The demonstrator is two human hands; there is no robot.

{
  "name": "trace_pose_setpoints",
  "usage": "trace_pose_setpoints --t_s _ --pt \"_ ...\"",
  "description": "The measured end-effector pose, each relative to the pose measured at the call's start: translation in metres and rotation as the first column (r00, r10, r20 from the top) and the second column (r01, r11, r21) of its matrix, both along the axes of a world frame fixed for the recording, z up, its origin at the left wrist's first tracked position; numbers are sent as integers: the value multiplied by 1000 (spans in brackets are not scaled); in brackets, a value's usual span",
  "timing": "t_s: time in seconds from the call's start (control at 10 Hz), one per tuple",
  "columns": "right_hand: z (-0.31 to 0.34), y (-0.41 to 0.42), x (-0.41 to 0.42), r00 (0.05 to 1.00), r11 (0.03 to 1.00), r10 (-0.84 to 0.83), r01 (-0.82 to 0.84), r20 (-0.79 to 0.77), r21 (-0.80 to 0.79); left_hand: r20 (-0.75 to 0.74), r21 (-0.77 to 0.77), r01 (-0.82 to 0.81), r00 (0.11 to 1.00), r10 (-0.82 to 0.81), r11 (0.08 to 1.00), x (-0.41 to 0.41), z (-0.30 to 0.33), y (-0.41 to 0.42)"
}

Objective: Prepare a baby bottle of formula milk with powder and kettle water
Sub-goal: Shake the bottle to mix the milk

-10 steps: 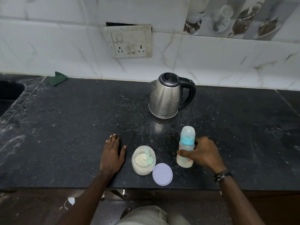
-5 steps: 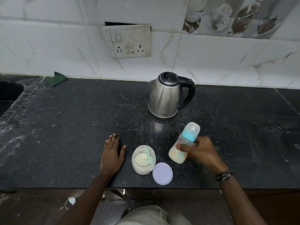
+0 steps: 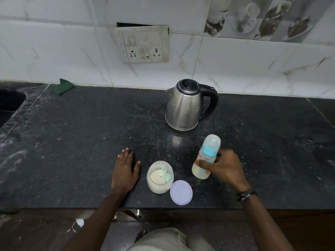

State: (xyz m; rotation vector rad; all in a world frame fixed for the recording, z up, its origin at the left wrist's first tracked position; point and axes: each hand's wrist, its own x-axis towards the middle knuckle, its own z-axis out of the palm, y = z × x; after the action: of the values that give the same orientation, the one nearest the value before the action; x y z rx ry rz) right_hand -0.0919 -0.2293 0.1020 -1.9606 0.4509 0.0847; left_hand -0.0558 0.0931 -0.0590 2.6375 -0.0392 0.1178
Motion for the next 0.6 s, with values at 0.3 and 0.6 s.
trace_pose_setpoints --t_s 0.3,0.6 --pt "1 3 5 999 988 -33 33 -6 150 2 -10 6 1000 -6 1000 -1 2 0" --pt "3 6 10 996 985 -82 86 -33 151 2 -6 4 1000 -4 1000 0 2 0"
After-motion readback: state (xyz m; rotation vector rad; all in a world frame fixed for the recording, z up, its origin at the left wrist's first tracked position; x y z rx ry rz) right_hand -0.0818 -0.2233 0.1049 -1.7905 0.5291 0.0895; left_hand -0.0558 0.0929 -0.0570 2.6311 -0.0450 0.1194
